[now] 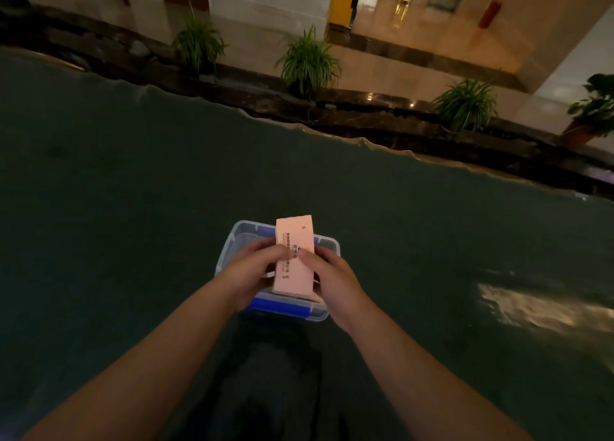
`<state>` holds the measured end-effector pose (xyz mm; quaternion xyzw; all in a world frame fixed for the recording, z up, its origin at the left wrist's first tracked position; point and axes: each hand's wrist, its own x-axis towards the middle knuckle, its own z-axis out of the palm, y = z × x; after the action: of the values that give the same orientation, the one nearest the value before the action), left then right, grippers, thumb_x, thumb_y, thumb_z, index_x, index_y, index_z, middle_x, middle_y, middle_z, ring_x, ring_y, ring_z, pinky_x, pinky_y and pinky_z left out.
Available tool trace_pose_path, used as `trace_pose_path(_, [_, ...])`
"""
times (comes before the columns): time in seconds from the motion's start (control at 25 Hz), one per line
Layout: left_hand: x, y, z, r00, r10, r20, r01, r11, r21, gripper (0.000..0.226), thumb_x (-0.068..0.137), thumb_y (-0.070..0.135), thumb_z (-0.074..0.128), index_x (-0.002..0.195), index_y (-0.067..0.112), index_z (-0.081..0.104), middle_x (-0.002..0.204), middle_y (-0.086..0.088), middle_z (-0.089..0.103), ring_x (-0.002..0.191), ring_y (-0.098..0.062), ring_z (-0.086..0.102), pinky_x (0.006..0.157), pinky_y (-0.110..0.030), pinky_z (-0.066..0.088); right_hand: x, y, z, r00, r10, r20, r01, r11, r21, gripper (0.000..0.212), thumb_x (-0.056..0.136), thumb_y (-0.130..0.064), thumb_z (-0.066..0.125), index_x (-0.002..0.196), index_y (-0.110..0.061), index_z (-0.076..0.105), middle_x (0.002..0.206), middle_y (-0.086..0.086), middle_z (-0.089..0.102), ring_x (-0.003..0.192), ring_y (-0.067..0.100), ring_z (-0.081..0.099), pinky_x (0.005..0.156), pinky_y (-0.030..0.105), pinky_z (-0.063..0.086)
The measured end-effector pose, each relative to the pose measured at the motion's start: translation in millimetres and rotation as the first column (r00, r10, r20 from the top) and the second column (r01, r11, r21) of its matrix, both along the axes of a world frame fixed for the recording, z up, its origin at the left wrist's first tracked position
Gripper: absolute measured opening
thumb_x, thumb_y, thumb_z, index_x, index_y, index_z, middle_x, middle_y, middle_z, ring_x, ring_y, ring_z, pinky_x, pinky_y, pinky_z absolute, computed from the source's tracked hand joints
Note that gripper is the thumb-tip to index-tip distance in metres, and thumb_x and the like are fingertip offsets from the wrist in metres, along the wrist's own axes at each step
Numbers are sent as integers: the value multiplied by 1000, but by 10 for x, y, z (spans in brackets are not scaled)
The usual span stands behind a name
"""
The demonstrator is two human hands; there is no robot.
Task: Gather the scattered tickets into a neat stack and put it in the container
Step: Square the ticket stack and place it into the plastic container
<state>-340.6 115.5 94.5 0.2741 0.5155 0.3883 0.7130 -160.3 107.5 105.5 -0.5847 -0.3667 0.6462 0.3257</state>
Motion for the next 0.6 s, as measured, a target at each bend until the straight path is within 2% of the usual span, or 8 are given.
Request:
trace_pose_path(0.16, [-18,298,-178,991,-17,-135,6,996,-87,35,90,22,73,123,24,65,109,-10,78,103,-30,73,87,-50,61,-224,267,-278,996,12,85,-2,993,-114,35,101,-41,67,135,-35,65,123,1,78,113,23,75,97,52,64])
trace_pose_path(0.36, [103,499,-488,983,2,-184,-47,970,-240,29,93,27,69,121,24,64,111,-13,76,101,-32,74,90,-54,60,-389,540,-610,976,50,214,7,967,-255,10,101,-50,59,103,-41,62,112,3,78,102,26,77,96,51,63])
trace_pose_path(0.44, [133,539,-606,974,-7,-224,-53,965,-258,27,93,29,67,120,24,66,110,-12,77,100,-31,74,92,-54,58,-440,600,-727,962,77,264,3,957,-289,15,103,-49,55,107,-36,62,115,6,76,104,28,75,100,51,60])
trace_pose_path(0.6, [205,584,-715,947,-38,-319,-45,967,-250,19,96,29,62,111,20,68,102,-11,77,95,-26,73,93,-51,57,-543,665,-853,917,132,377,-10,951,-309,34,105,-42,53,132,-23,61,122,8,72,107,28,70,104,50,56])
